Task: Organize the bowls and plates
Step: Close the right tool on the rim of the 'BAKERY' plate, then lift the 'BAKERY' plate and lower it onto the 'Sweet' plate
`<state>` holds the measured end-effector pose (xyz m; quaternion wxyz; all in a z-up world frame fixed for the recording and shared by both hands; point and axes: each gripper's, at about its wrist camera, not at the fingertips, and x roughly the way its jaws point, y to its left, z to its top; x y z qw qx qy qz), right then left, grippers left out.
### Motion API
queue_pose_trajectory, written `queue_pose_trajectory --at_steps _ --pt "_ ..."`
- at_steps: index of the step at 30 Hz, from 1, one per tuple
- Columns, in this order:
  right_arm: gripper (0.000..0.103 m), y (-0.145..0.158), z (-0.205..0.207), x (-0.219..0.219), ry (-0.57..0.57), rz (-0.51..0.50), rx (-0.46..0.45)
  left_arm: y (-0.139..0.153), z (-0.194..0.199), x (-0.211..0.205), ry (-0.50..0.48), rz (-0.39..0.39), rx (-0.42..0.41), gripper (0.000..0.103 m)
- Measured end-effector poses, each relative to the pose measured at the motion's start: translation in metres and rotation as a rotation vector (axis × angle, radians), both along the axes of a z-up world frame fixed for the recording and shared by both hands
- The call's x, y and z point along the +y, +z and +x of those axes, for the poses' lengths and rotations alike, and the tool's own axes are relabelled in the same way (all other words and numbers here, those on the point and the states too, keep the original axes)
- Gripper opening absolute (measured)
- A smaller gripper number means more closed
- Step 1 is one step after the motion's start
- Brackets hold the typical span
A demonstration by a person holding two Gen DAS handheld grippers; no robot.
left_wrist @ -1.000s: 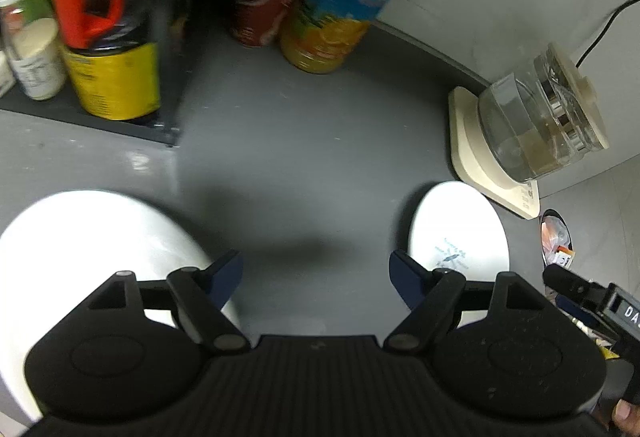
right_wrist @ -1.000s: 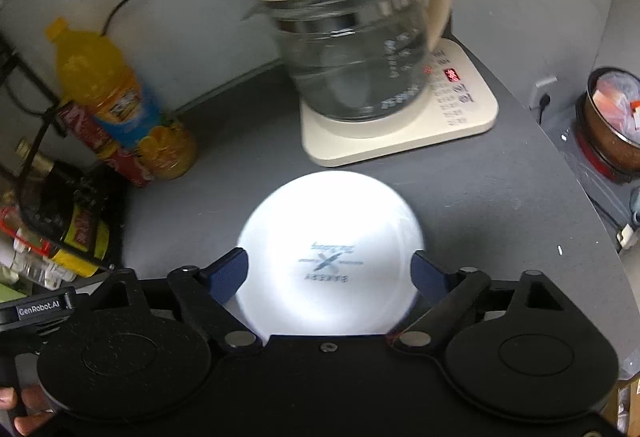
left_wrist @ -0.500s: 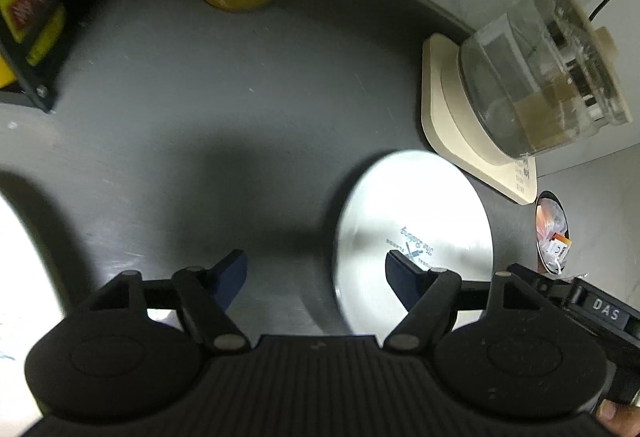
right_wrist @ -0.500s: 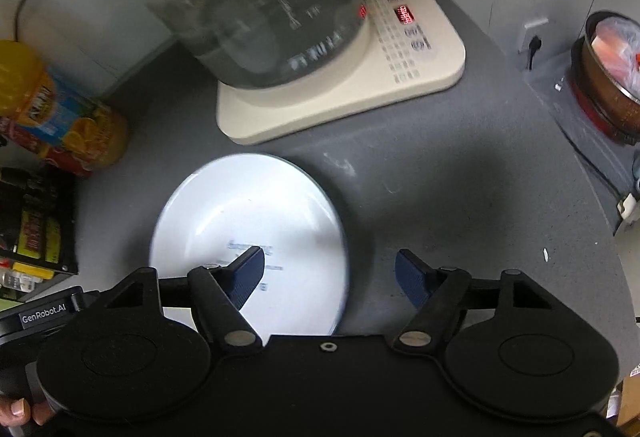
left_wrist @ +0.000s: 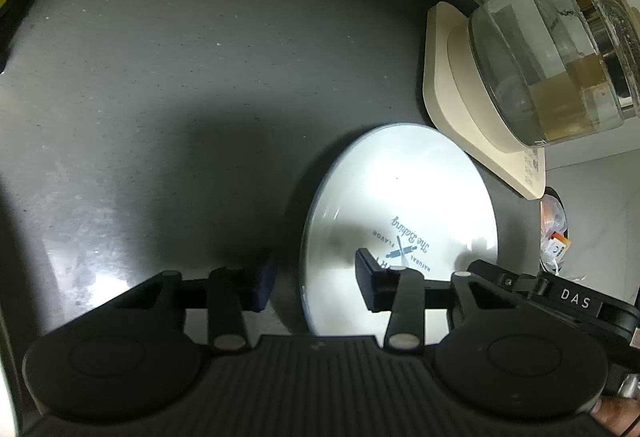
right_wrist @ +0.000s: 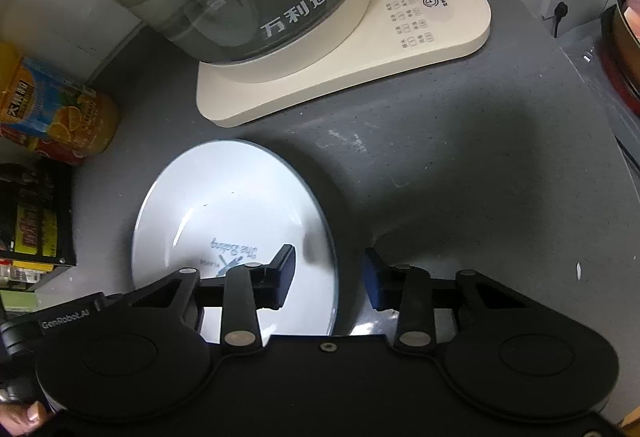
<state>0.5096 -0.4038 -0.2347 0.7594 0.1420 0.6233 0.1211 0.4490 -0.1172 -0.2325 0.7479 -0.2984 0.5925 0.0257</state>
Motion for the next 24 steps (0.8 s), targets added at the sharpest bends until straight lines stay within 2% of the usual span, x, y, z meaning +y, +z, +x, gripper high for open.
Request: queue_pose_trajectory --at_steps 4,6,9,18,21,24 --pt "0.026 -0.007 0.007 -0.001 0.005 0.015 0.011 0.001 0.003 -0.002 0.012 0.018 -0.003 0.033" --pt "0.024 -0.007 0.008 -0.002 0.016 0.023 0.008 -0.001 0.004 -0.003 0.021 0.013 -0.002 0.024" --pt "0.024 -0.007 0.012 -0.001 0.024 0.033 0.008 -0.004 0.006 -0.001 0.039 -0.011 0.003 0.018" --pt "0.017 -0.007 0.016 0.004 0.052 0.035 0.007 -0.006 0.005 0.005 0.053 -0.04 0.014 0.016" --pt "0.014 0.001 0.014 0.007 0.052 0.036 -0.037 -0.008 0.005 0.01 0.052 -0.062 0.021 0.01" --pt "0.01 0.011 0.014 0.01 0.044 0.05 -0.065 -0.002 0.003 0.013 0.047 -0.057 -0.007 0.01"
